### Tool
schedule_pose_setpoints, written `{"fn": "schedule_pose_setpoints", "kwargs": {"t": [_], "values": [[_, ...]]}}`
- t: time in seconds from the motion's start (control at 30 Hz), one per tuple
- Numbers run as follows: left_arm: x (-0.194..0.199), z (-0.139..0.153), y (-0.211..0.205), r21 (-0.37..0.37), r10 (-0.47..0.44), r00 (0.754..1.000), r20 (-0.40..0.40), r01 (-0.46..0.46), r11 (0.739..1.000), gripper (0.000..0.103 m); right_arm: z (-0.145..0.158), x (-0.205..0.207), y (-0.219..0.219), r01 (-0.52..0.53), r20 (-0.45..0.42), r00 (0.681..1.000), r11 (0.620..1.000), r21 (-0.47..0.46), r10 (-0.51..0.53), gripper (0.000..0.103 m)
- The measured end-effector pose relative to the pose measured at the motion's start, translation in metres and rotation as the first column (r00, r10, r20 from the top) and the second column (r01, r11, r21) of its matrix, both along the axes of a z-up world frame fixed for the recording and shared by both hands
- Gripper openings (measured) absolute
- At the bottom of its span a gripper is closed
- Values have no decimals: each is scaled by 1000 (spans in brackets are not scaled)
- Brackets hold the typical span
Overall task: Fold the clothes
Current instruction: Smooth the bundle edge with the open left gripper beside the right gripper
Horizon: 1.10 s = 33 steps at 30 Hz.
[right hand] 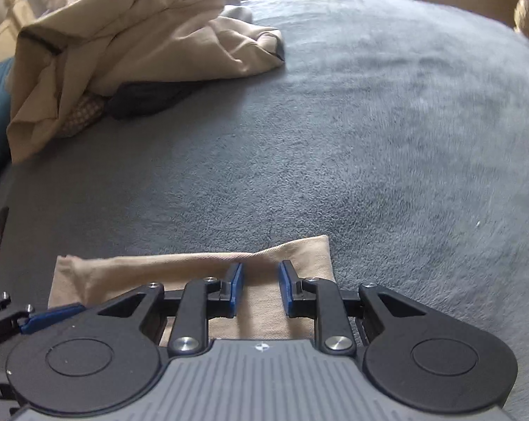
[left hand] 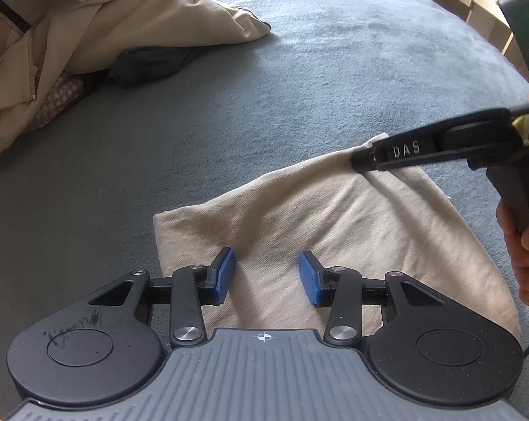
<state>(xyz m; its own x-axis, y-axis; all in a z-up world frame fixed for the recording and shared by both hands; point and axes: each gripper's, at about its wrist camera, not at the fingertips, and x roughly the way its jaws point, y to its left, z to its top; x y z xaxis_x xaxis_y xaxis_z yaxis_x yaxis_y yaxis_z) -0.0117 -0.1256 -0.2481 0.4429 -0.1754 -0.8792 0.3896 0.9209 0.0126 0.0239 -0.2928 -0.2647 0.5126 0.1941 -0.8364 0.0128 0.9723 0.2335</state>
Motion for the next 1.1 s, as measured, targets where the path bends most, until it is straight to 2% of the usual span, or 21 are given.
{"fn": "schedule_pose_setpoints", "kwargs": {"t": [0.27,0.53,0.7,0.8,0.9,0.97,1.07,1.1], "values": [[-1,0,-2,17,-7,1000,3,7,1000,43,16,-11,-6,19,1,1000,999,29,-19,25],[1,0,-2,18,-8,1000,-3,8,1000,43,33,-40,-10,-70,-51,996,995,67,74,25],[1,-1,-2,23,-11,1000,-3,11,1000,43,24,-75,-8,-98,-97,991,995,-33,94,26],[0,-1,-2,20,-17,1000,5,17,1000,43,21,-97,-14,-67,-103,992,998,-10,66,26],[-5,3,7,-45,-31,999,20,32,998,52,24,-116,-28,-23,-69,997,999,48,26,29],[-14,12,20,-100,-33,998,59,38,994,61,28,-125,-40,9,-37,999,996,87,-6,44],[-31,26,45,-193,-21,993,118,44,980,72,25,-126,-66,82,-40,996,981,177,-76,47],[-34,26,55,-234,-7,994,107,32,972,73,22,-125,-75,112,-50,993,971,213,-103,49]]}}
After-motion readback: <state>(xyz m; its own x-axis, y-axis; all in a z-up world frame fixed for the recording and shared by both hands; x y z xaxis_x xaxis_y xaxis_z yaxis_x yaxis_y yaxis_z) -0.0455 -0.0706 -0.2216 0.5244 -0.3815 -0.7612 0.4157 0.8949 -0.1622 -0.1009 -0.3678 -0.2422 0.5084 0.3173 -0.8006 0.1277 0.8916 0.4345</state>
